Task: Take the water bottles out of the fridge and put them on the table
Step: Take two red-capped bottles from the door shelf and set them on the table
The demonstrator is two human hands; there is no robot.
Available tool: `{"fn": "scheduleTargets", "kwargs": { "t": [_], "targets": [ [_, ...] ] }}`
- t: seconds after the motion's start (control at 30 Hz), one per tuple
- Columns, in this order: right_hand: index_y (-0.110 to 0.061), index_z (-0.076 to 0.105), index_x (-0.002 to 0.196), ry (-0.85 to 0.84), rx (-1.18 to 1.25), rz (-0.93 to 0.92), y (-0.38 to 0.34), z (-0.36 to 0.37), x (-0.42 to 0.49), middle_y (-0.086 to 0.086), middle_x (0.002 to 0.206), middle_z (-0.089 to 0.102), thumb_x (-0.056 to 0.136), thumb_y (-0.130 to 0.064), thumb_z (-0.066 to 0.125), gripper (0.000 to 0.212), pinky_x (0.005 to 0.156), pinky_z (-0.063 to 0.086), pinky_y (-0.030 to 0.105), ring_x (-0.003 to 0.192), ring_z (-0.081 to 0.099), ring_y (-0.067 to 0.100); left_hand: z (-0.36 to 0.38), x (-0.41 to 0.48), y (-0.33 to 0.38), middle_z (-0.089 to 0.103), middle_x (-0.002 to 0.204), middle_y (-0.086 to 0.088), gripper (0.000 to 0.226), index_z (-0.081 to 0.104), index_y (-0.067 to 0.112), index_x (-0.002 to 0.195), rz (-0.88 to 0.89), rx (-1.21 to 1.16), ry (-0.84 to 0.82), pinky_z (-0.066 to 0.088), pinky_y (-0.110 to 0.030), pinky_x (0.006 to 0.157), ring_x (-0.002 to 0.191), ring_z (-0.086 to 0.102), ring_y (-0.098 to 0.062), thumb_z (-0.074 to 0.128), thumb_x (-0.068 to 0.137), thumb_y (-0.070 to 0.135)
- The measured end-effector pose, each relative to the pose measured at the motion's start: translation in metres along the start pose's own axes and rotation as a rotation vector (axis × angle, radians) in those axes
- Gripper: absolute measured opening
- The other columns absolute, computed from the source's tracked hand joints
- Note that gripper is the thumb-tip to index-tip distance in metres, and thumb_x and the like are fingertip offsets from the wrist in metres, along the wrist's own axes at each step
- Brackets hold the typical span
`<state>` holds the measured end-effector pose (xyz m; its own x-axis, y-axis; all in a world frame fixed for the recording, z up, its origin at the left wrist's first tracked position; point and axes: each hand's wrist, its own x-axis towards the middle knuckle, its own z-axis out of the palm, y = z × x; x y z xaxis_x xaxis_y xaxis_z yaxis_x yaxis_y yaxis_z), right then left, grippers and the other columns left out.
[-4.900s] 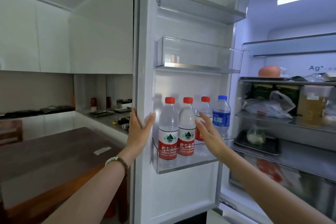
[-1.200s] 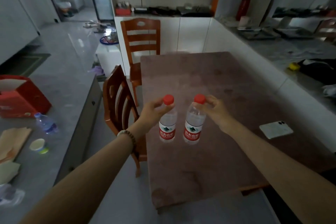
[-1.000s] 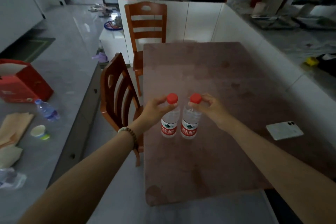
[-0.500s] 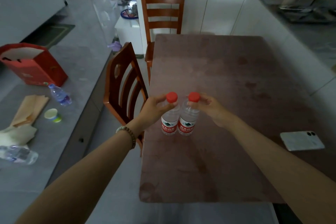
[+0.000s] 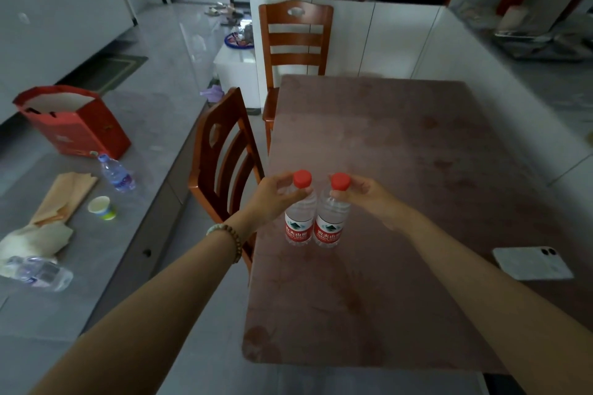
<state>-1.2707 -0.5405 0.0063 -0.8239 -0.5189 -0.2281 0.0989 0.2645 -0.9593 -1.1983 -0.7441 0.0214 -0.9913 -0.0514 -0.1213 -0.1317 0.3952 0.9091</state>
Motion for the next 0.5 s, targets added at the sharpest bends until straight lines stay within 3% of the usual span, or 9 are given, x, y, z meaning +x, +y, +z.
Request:
{"fn": "scheduleTargets", "kwargs": {
  "t": [0.13,0.23,0.3,0.4,0.5],
  "targets": [
    [-0.021,0.051,0.129,0.063,-0.044,-0.015,-0.010,-0.005,-0.014,-0.002,0.129,0.058,0.080,-0.018,0.071,0.054,0.099,0.038,0.024,0.120,0.052,0.012,-0.001,-0.003,0.010,0.056,0.132,0.002,0.062,0.046,0.021,0.136,0.021,0.076,0.036,0.037,-0.033,0.106,0.121,0.048,-0.011,0.067,0.081,0.041],
    [-0.020,0.040,0.140,0.150,-0.101,0.002,-0.019,-0.019,-0.035,-0.002,0.143,0.043,0.085,-0.026,0.065,0.061,0.101,0.034,0.023,0.129,0.043,0.012,-0.002,-0.008,0.026,0.049,0.138,0.002,0.055,0.044,0.027,0.136,0.073,0.138,0.062,0.037,-0.028,0.099,0.124,0.046,-0.011,0.059,0.086,0.045],
    [-0.023,0.034,0.142,0.216,-0.119,0.012,-0.025,-0.032,-0.056,-0.002,0.148,0.037,0.085,-0.030,0.064,0.065,0.105,0.031,0.025,0.134,0.036,0.012,-0.001,-0.011,0.043,0.046,0.141,0.000,0.047,0.044,0.026,0.136,0.153,0.165,0.116,0.034,-0.021,0.092,0.118,0.046,-0.006,0.053,0.092,0.037],
    [-0.029,0.032,0.142,0.317,-0.149,0.038,-0.035,-0.051,-0.094,-0.003,0.149,0.033,0.083,-0.032,0.066,0.069,0.102,0.030,0.024,0.137,0.030,0.012,0.009,-0.015,0.072,0.043,0.145,-0.002,0.046,0.041,0.024,0.138,0.268,0.241,0.165,0.032,-0.025,0.098,0.130,0.042,-0.016,0.051,0.094,0.033],
    [-0.032,0.032,0.142,0.435,-0.204,0.050,-0.044,-0.067,-0.145,-0.005,0.152,0.031,0.082,-0.036,0.067,0.070,0.104,0.029,0.025,0.138,0.028,0.009,0.029,-0.019,0.098,0.039,0.148,-0.001,0.052,0.035,0.025,0.141,0.330,0.337,0.066,0.033,-0.033,0.105,0.133,0.039,-0.021,0.051,0.093,0.037]
  ]
}}
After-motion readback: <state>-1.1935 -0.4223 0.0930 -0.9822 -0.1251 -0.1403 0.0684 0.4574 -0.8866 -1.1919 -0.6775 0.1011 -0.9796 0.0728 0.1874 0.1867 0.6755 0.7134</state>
